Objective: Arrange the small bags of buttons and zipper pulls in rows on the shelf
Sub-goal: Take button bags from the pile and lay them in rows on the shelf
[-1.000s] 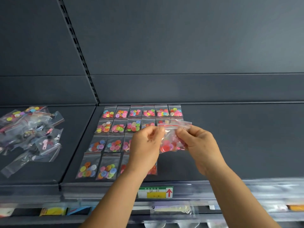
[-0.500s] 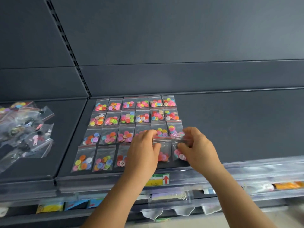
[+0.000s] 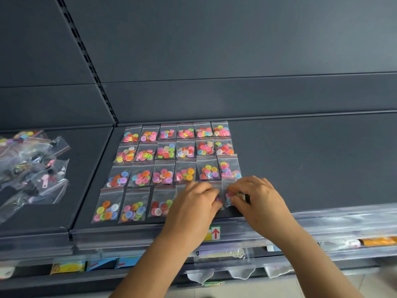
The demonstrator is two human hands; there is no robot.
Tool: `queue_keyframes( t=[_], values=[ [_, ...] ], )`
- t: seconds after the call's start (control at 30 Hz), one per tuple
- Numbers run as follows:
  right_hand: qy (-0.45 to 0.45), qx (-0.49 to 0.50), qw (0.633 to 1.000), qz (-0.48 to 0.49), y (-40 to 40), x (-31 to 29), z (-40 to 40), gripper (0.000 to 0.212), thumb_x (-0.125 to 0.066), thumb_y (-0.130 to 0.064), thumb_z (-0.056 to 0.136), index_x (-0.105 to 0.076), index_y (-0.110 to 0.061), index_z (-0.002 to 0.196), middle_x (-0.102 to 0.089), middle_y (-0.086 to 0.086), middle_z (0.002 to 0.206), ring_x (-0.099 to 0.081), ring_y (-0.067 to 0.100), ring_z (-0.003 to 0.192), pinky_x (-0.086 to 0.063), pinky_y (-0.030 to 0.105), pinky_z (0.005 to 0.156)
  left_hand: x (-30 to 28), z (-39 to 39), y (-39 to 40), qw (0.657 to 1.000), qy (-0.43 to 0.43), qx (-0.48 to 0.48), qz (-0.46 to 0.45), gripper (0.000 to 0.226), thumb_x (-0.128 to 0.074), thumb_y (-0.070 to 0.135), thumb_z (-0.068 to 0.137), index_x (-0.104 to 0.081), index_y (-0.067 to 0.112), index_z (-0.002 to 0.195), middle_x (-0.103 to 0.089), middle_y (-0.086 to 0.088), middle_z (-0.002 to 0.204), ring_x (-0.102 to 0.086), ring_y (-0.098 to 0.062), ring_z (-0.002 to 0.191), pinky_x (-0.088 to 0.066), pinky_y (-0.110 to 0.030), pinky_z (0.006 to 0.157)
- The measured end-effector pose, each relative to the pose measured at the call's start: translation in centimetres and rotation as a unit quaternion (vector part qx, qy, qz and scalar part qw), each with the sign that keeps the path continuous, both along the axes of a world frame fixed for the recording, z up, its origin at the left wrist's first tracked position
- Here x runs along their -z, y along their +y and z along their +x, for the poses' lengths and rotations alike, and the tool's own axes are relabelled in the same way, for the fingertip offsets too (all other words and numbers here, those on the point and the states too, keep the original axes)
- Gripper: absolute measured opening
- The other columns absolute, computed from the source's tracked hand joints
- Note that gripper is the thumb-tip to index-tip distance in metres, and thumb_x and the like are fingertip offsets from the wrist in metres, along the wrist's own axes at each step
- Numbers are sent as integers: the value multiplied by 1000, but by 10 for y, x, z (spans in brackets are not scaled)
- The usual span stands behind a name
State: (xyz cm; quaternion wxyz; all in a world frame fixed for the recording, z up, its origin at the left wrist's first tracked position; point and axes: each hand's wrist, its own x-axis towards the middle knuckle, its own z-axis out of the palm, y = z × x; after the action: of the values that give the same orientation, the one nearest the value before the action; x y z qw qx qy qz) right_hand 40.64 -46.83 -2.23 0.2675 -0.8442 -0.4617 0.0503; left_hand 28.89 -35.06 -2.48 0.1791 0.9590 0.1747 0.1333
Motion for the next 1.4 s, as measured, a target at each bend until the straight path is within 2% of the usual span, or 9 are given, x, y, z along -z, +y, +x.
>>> queue_keyframes(
  t=[0.2,0.37,0.53,0.7,0.83,0.9,1.07,1.2,1.4],
  values=[
    [2,-32,999,-27,-2,1,2,19,-59,-22,88,-70,-25,103,-60,-9,117,-49,16,106,-34,15,85,3,4,-4,1000,16,-11,16,37,-46,33,97,-56,18,130,-56,8,125,-43,-12,115,-40,-28,96],
    [-20,-40,997,-56,-6,0,5,20,-56,-23,89,-68,-26,105,-58,-13,117,-46,13,100,-29,12,78,3,3,-6,999,21,-16,23,39,-45,33,98,-53,19,133,-54,9,128,-41,-11,118,-39,-27,98],
    [-26,-30,996,-81,-2,-5,1,19,-55,-27,88,-63,-25,105,-55,-8,113,-48,18,103,-36,17,78,-1,1,-8,999,18,-29,22,38,-51,31,95,-56,15,129,-57,5,125,-45,-13,117,-38,-27,97],
    [-34,-36,996,-68,12,-9,-10,46,-60,-35,87,-52,-21,130,-52,-3,126,-48,21,112,-39,23,89,-10,-13,-7,996,1,-72,48,34,-73,24,79,-68,10,109,-68,-1,107,-62,-18,103,-51,-30,84],
    [-50,-67,995,-55,34,-13,-27,52,-64,-32,84,-51,-15,133,-53,3,132,-50,28,117,-40,37,99,-13,-33,8,992,17,-117,48,49,-56,34,91,-47,18,137,-50,4,138,-41,-14,129,-30,-27,107],
    [-61,-88,993,-49,47,-15,-38,53,-64,-33,85,-51,-14,132,-54,4,131,-50,28,118,-39,39,102,-13,-47,19,988,21,-139,57,53,-50,38,94,-38,22,143,-41,7,145,-32,-12,135,-21,-25,112],
    [-90,-139,985,-50,91,-19,-68,54,-62,-36,86,-47,-18,135,-51,0,134,-48,24,120,-37,37,102,-14,-89,51,980,12,-192,56,56,-50,38,93,-34,25,144,-40,9,145,-31,-10,135,-23,-25,110],
    [-116,-181,974,-67,136,-17,-98,55,-53,-42,90,-39,-24,140,-42,-6,141,-38,18,129,-29,31,107,-16,-130,94,973,-1,-227,52,54,-49,38,93,-35,24,144,-41,9,144,-32,-9,132,-21,-20,109],
    [-130,-192,971,-59,220,-24,-158,54,-50,-42,92,-39,-21,140,-41,-3,144,-33,19,134,-22,32,112,-19,-199,173,969,-3,-240,57,53,-48,39,95,-34,24,144,-41,8,144,-31,-9,133,-23,-22,109]
  ],
)
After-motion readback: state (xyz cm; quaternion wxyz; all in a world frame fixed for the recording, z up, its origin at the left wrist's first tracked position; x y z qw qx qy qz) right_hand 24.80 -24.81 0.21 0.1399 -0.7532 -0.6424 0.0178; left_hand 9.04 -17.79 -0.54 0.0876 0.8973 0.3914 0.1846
